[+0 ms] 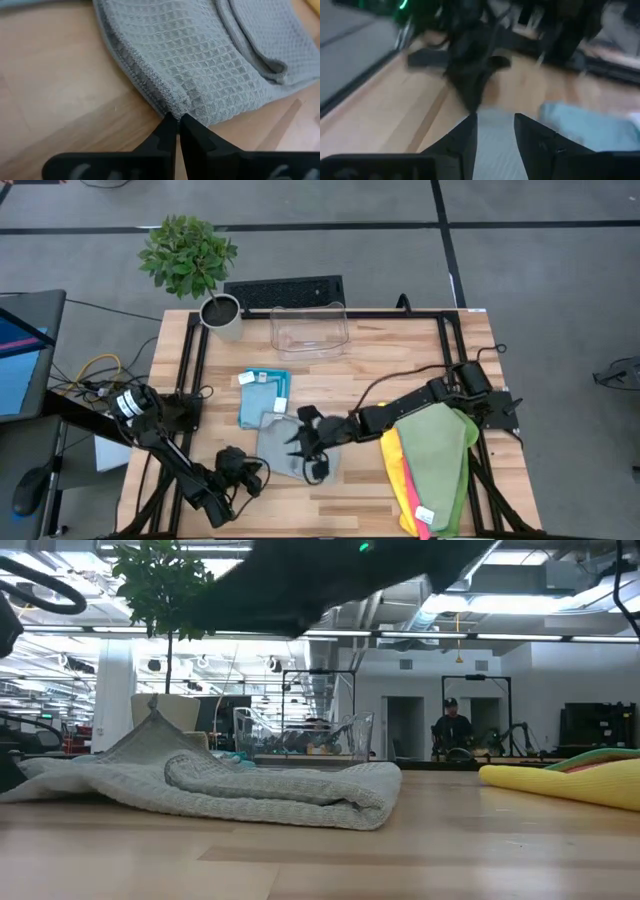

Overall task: Fold microfiber towels
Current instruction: Fold the gray microfiber cloth

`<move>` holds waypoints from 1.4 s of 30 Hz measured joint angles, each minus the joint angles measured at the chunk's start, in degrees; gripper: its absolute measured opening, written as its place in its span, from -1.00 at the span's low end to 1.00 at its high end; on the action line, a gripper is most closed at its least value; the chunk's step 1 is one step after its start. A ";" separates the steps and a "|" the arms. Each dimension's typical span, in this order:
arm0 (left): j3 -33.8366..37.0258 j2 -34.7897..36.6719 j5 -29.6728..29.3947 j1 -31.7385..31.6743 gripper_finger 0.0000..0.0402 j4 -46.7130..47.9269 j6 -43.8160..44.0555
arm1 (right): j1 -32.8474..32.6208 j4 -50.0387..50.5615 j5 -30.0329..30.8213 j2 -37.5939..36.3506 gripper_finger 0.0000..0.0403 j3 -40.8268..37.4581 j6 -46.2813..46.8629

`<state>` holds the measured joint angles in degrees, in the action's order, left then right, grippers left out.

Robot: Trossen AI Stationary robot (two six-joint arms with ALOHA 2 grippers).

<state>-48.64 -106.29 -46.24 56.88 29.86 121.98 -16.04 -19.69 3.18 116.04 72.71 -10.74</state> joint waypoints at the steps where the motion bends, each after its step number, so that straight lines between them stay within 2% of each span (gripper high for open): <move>1: -0.32 -0.04 0.13 -0.29 -0.98 0.34 -1.06 | 0.44 -0.98 -0.06 0.64 -0.24 -0.07 0.04; 5: -1.05 0.08 1.68 -1.04 -0.99 0.66 -4.29 | 2.16 -2.70 -2.87 5.15 -0.24 1.48 1.10; 8: -1.10 0.12 2.18 -1.08 -0.99 1.18 -4.80 | 3.11 -3.52 -4.28 8.90 -0.24 5.68 0.83; 17: -1.12 0.14 2.38 -0.98 -0.98 1.67 -5.18 | 8.49 4.40 -4.48 17.40 -0.24 17.45 0.42; 26: -1.12 0.17 2.43 -0.89 -0.99 2.02 -6.91 | 12.83 6.49 -4.57 17.24 -0.26 18.05 4.28; 42: -1.12 0.19 2.43 -0.89 -0.99 2.12 -6.85 | 14.10 6.33 -3.09 20.47 -0.45 17.98 5.18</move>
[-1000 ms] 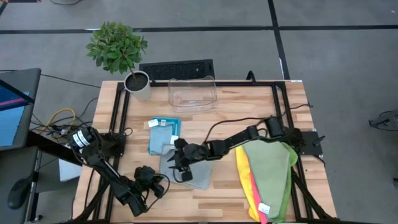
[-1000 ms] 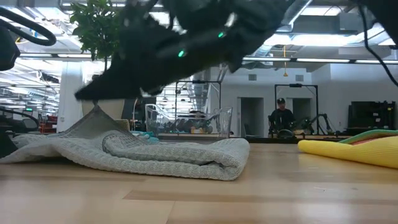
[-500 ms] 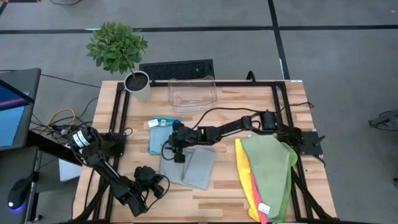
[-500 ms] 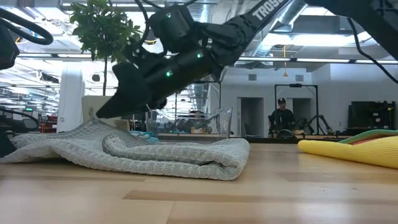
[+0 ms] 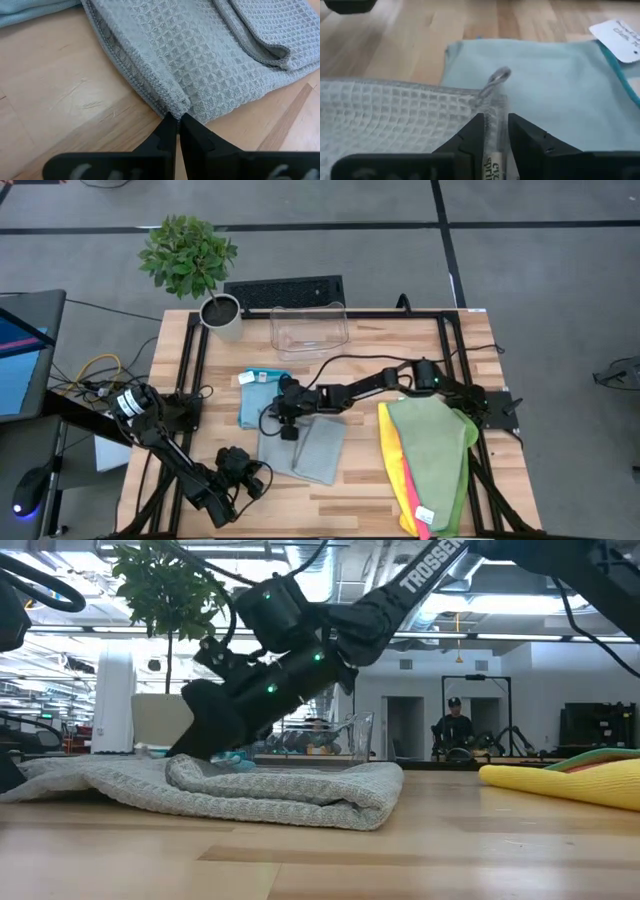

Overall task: Fold microfiber towels
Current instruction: Fold the gray microfiber cloth

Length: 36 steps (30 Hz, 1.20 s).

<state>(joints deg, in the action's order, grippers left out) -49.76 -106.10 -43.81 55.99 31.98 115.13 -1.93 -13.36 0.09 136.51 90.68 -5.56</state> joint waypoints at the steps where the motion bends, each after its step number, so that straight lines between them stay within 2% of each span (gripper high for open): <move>1: 0.00 0.00 0.00 0.00 -0.99 0.00 0.00 | 0.00 0.07 0.03 -0.42 -0.45 -0.03 0.00; 6: 0.00 0.02 0.00 0.00 -0.99 0.00 -0.02 | 0.00 1.01 0.05 -5.37 -0.44 0.06 -0.48; 12: 0.00 0.02 -0.02 0.00 -0.99 -0.04 0.24 | -0.70 15.49 -0.97 -14.91 -0.46 -0.01 -2.30; 15: 0.02 0.02 -0.03 0.00 -0.99 -0.09 0.25 | -3.41 23.74 -3.59 -20.25 -0.47 0.12 -3.33; 18: 0.02 0.02 -0.21 0.00 -0.99 -0.19 0.56 | -8.55 27.63 -4.14 -21.36 -0.49 -0.28 -3.17; 21: 0.04 0.02 -0.68 0.00 -0.99 -0.37 0.58 | -14.38 19.98 -1.99 -21.05 -0.53 -5.86 -2.09; 23: 0.06 0.02 -0.92 0.02 -0.99 -0.38 0.26 | -18.17 9.54 3.52 -20.32 -0.57 -11.70 -1.97; 25: 0.04 0.00 -0.94 0.00 -0.99 -0.25 -0.07 | -21.08 0.99 11.49 -19.73 -0.62 -17.37 -1.97; 27: 0.07 0.00 -0.96 -0.13 -0.99 -0.15 -0.08 | -22.43 -6.94 15.53 -19.61 -0.66 -21.21 -1.83; 30: 0.07 0.00 -1.03 -0.14 -0.99 -0.17 0.03 | -22.71 -14.25 16.38 -20.18 -0.73 -24.77 2.14; 36: 0.07 0.00 -1.23 -0.15 -0.99 -0.46 0.57 | -21.98 -17.82 13.45 -17.04 -0.85 -26.71 5.86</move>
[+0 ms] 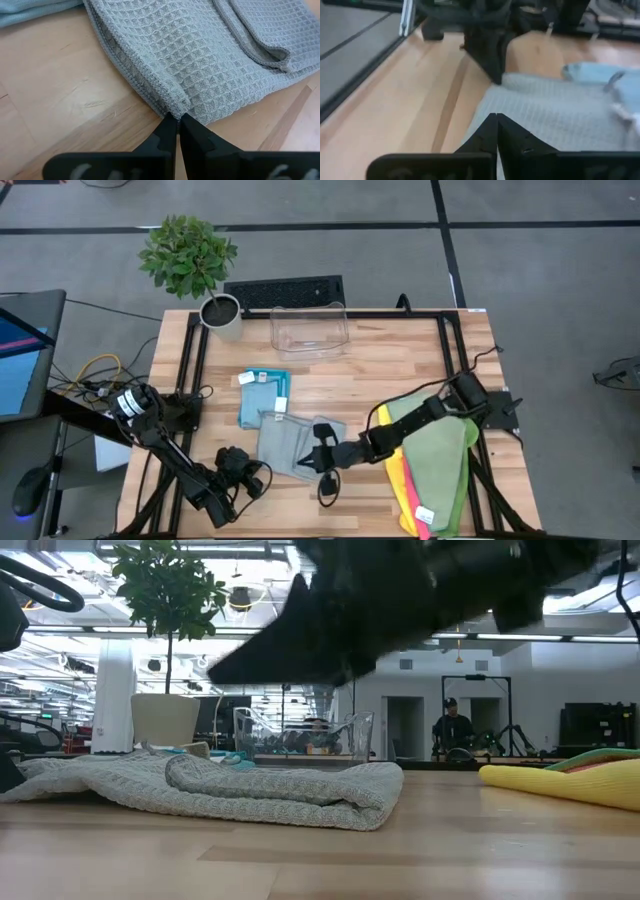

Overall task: Fold microfiber towels
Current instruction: Fold the gray microfiber cloth

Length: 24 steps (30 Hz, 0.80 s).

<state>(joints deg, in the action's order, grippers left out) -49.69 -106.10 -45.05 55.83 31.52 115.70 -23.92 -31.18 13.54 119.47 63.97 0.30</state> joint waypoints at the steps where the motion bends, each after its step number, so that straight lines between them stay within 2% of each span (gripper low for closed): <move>1: 0.00 0.00 -0.03 -0.02 -0.99 -0.16 0.05 | -0.22 -1.52 -1.04 1.17 -0.87 -0.01 0.51; 3: 0.00 0.00 -0.06 -0.02 -0.99 -0.23 0.33 | -0.83 -5.11 -1.69 4.75 -0.90 1.10 1.20; 7: 0.00 0.00 -0.03 -0.02 -0.99 -0.40 0.40 | -1.24 -6.12 -1.86 8.85 -0.91 2.31 2.69; 12: -0.02 0.00 0.27 -0.11 -0.99 -0.36 0.38 | -0.08 -7.80 -1.65 9.68 -0.86 2.43 4.22; 24: -0.02 0.28 0.28 -0.23 -0.99 -0.43 0.92 | 0.50 -6.69 -4.20 11.14 -0.89 2.40 5.73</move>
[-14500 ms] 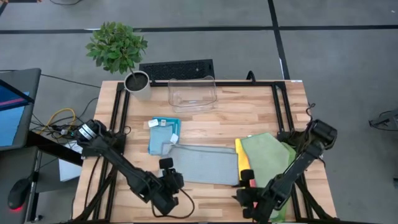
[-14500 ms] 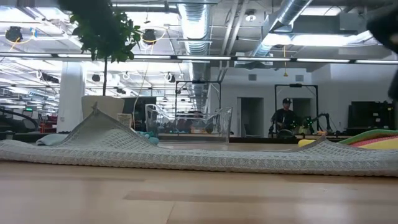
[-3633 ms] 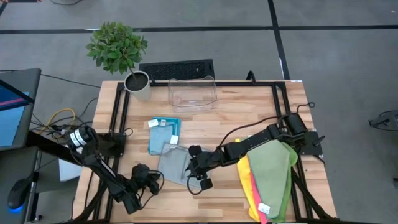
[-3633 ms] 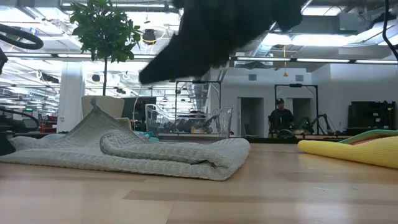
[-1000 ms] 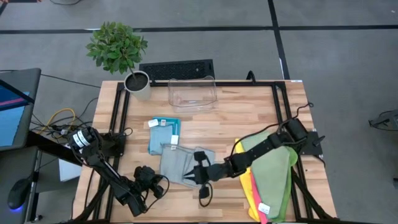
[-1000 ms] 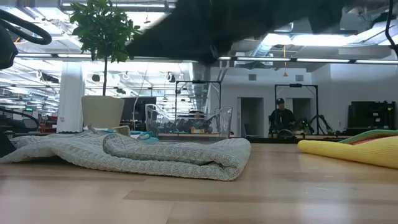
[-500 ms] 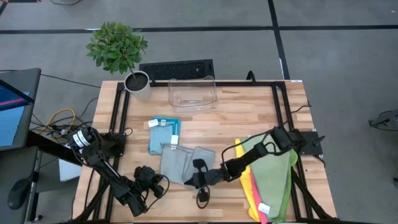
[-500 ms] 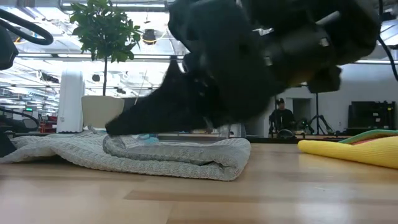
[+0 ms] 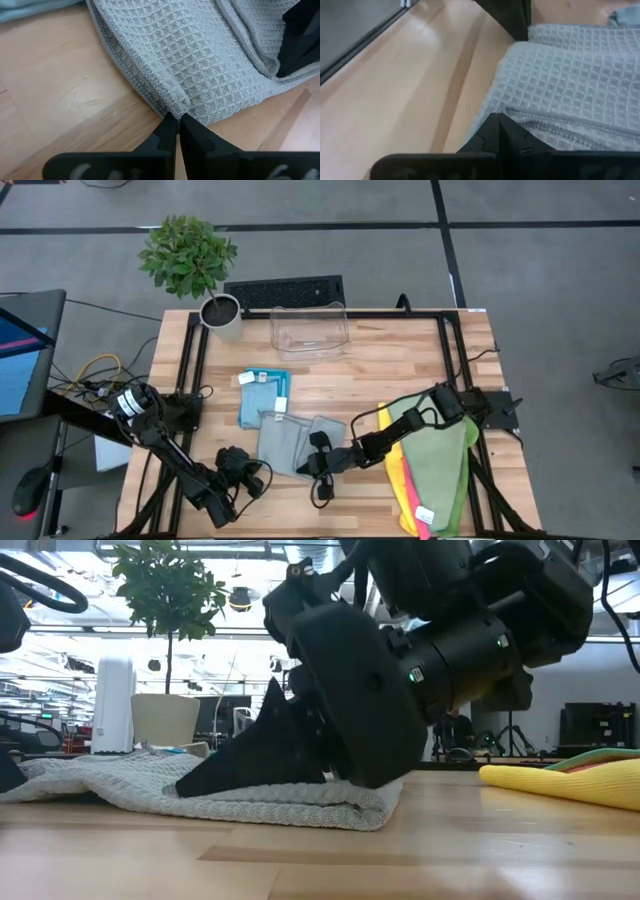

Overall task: Fold microfiber towels
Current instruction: Fold the gray microfiber cloth

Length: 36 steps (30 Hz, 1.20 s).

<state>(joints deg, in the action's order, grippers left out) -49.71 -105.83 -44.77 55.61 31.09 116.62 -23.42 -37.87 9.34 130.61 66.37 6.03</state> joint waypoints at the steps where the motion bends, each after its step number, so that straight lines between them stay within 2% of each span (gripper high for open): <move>1: 0.00 0.23 0.20 -0.10 -0.99 -0.04 0.04 | 0.00 0.07 0.00 0.00 -0.88 0.00 0.02; 9: 0.02 5.59 2.49 -1.95 -0.99 -0.12 -3.91 | -0.03 3.62 0.67 -2.54 -0.90 -0.22 -2.99; 14: 0.02 10.57 4.20 -4.35 -0.99 -0.26 -10.85 | -2.73 5.10 7.78 -9.94 -0.90 0.09 -9.27; 18: 0.02 13.32 5.39 -7.84 -0.99 -1.39 -17.21 | -4.99 11.36 13.27 -13.54 -0.87 -0.02 -10.18; 22: 0.02 14.36 10.77 -12.97 -0.99 -6.52 -28.18 | -7.22 20.16 18.91 -15.60 -0.89 0.00 -4.60; 27: 0.02 14.37 17.66 -19.01 -0.99 -18.26 -42.54 | -10.03 30.78 19.28 -15.05 -0.91 -0.09 6.80; 31: 0.00 14.37 19.24 -21.74 -0.99 -26.96 -50.58 | -11.78 32.94 21.82 -14.34 -0.88 -1.73 12.48; 36: 0.00 14.11 22.07 -23.79 -0.99 -31.75 -54.08 | -12.55 31.28 23.37 -14.38 -0.89 -3.52 15.78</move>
<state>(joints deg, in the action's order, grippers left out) -49.71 -91.71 -22.69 31.82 -0.66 62.54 -35.97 -6.59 32.71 116.22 62.85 21.80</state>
